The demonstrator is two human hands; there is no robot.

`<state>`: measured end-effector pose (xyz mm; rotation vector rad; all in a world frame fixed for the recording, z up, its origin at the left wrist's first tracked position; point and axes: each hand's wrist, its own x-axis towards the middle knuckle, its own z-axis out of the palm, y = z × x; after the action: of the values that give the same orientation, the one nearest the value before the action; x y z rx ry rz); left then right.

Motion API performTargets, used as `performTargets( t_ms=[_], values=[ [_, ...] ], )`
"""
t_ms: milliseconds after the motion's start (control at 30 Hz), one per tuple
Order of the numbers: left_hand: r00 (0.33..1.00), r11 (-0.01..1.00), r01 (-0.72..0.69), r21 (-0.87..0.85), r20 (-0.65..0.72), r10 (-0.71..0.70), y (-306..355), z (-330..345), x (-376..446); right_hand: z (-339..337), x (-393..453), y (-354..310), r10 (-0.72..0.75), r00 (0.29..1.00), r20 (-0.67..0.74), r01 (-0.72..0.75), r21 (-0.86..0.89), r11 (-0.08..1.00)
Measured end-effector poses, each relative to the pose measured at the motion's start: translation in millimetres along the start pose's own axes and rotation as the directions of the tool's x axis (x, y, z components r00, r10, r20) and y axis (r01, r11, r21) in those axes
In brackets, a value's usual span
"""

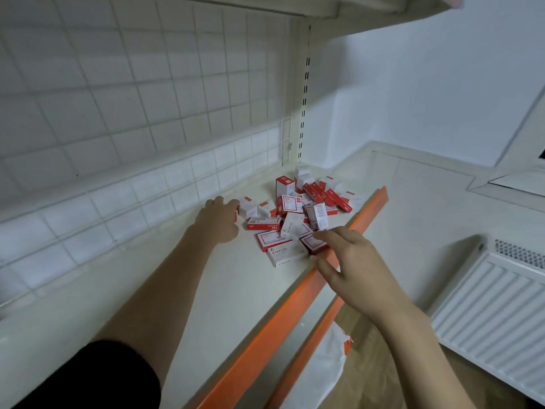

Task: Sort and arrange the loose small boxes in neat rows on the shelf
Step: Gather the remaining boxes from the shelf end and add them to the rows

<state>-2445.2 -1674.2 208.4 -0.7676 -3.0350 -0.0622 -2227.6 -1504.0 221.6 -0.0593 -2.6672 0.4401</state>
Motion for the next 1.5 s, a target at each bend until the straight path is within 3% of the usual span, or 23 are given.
performTargets(
  t_ms=[100, 267, 400, 533, 767, 1067, 1233, 1333, 1500],
  values=[
    [0.997, 0.997, 0.068, -0.046, 0.023, -0.067, -1.8, 4.5, 14.2, 1.3, 11.2, 10.1, -0.047, 0.999, 0.025, 0.047, 0.009, 0.999],
    [0.984, 0.986, 0.163, -0.024, -0.062, -0.164, -1.5, 11.0, 17.5, 6.5, 39.3, 17.2, -0.143, 0.986, 0.090, 0.141, 0.027, 0.990],
    [0.982, 0.985, 0.168, -0.028, -0.086, -0.170, -0.9, 8.3, 9.0, 16.0, 71.9, 14.8, -0.245, 0.959, 0.140, 0.239, 0.060, 0.969],
    [0.964, 0.984, 0.153, -0.096, -0.205, -0.170, 0.3, -11.8, -15.9, 28.3, 113.7, 4.5, -0.306, 0.925, 0.225, 0.300, 0.062, 0.952],
    [0.884, 0.973, 0.128, -0.194, -0.422, -0.201, 11.1, -54.9, -87.0, 76.5, 194.4, -17.5, -0.250, 0.888, 0.386, 0.287, -0.039, 0.957],
    [0.810, 0.950, 0.163, -0.267, -0.513, -0.283, 16.4, -49.5, -142.2, 106.7, 222.7, -18.3, -0.051, 0.821, 0.569, 0.249, -0.276, 0.928],
    [0.804, 0.935, 0.198, -0.294, -0.497, -0.326, 22.6, -41.9, -149.6, 118.7, 217.4, -18.8, -0.024, 0.855, 0.519, 0.215, -0.311, 0.926],
    [0.801, 0.930, 0.209, -0.303, -0.492, -0.341, 24.9, -40.6, -151.0, 116.9, 211.4, -21.9, -0.070, 0.906, 0.418, 0.203, -0.282, 0.938],
    [0.786, 0.920, 0.212, -0.330, -0.502, -0.362, 31.4, -39.6, -150.0, 84.7, 199.7, -39.0, -0.246, 0.947, 0.206, 0.255, -0.021, 0.967]
  ],
)
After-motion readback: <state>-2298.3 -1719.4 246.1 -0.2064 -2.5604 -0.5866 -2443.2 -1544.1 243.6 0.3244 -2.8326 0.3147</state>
